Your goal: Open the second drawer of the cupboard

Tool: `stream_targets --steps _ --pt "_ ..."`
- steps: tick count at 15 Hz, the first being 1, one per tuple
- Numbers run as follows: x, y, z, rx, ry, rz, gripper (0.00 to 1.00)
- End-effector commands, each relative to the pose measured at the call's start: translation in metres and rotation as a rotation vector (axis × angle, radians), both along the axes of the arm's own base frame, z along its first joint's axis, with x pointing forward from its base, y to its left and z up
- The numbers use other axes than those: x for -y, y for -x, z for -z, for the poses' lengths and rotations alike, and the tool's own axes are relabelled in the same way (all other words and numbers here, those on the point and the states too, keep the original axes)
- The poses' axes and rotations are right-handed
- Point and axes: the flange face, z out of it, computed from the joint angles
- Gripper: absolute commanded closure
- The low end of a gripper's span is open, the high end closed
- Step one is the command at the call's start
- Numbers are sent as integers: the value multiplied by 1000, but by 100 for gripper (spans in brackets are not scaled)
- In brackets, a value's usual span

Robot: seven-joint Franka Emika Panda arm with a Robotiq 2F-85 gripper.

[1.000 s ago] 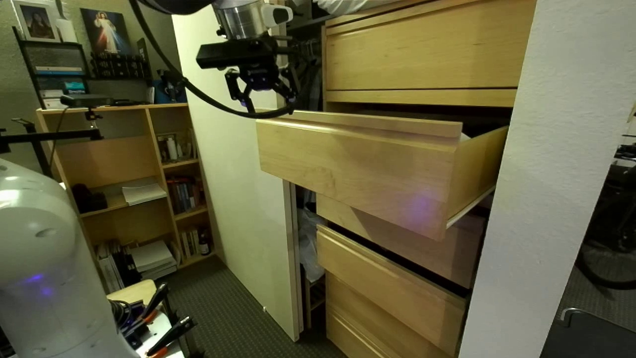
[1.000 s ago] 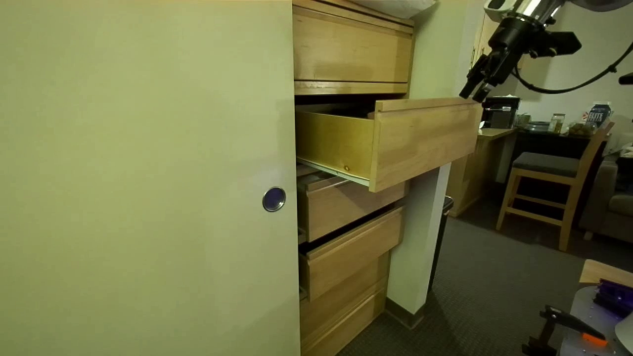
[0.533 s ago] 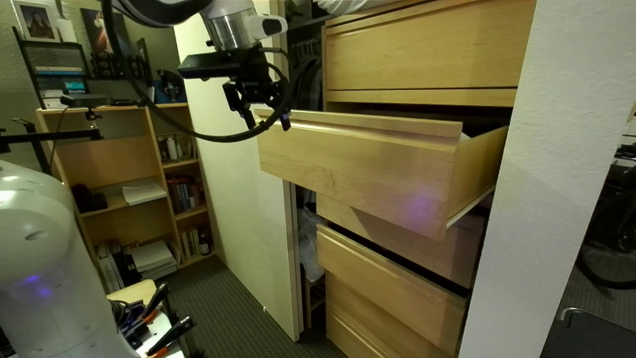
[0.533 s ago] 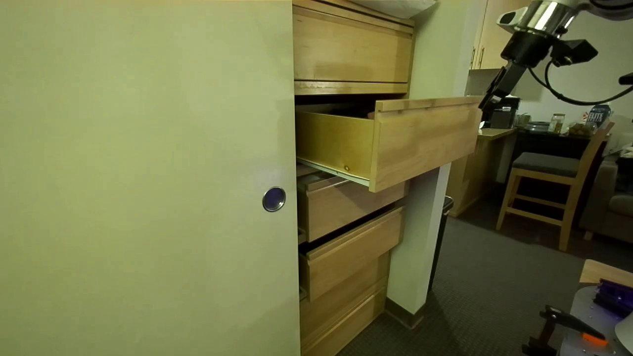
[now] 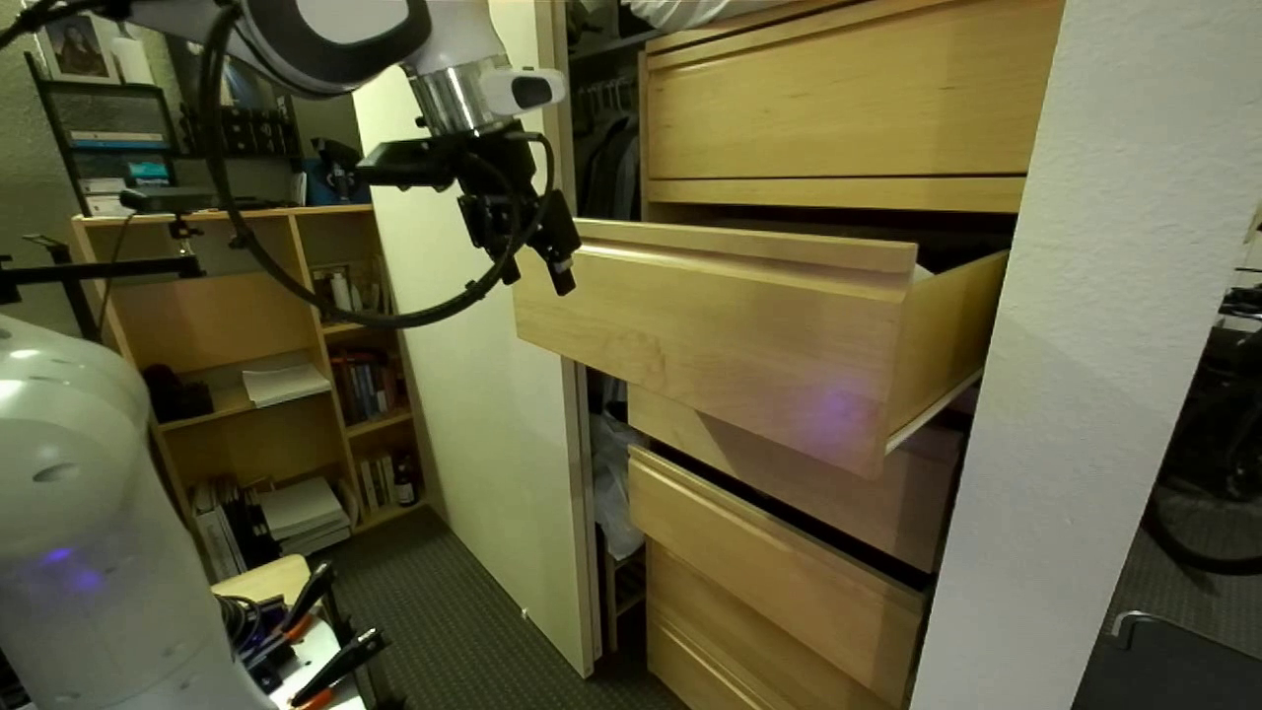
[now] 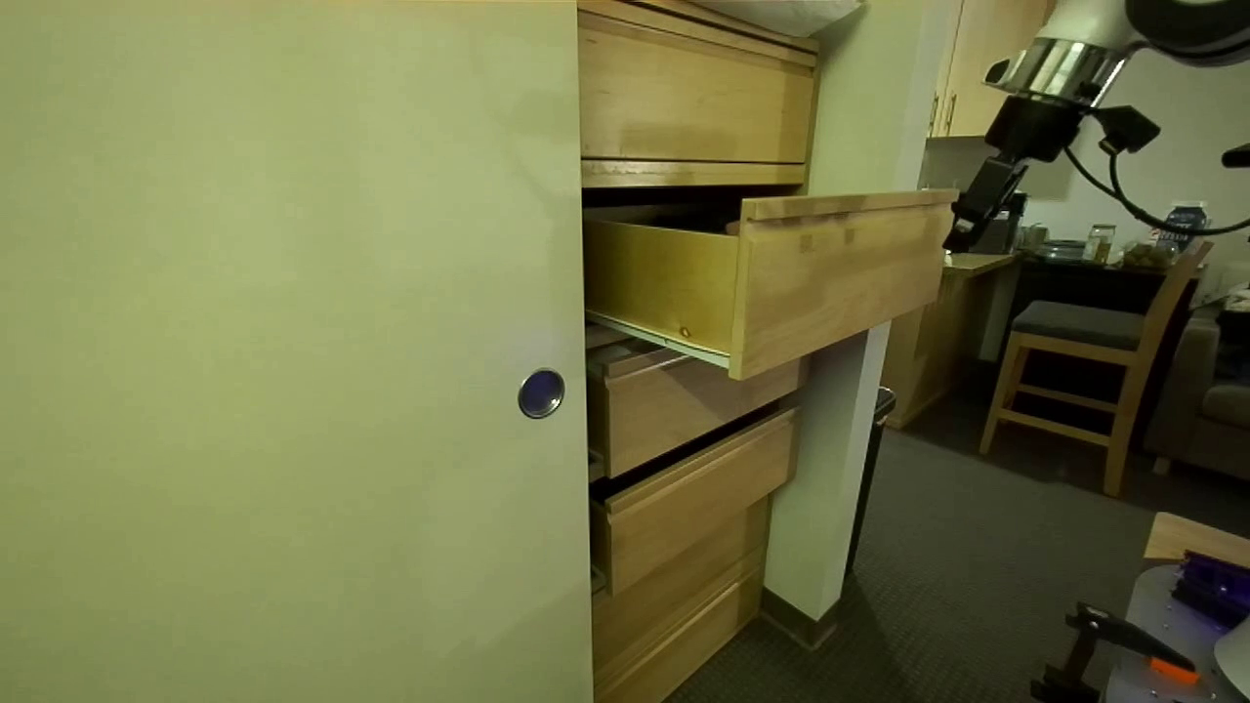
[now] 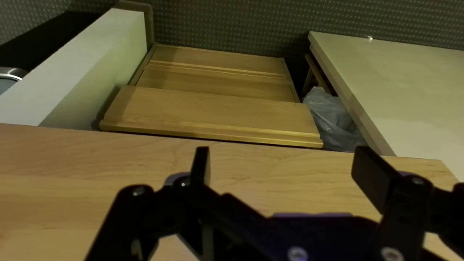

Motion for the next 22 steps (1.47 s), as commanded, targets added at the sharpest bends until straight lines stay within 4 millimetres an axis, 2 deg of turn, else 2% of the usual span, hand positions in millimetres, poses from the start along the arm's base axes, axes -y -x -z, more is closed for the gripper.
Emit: stream_targets --steps 1,7,8,12,22 --pt "-8 -13 11 -12 30 70 0" --pt "-21 -30 17 -23 25 42 0" --pt "-18 -20 16 -21 13 41 0" --pt "-19 -26 17 -27 14 37 0" --pt "-19 -26 16 -27 14 37 0"
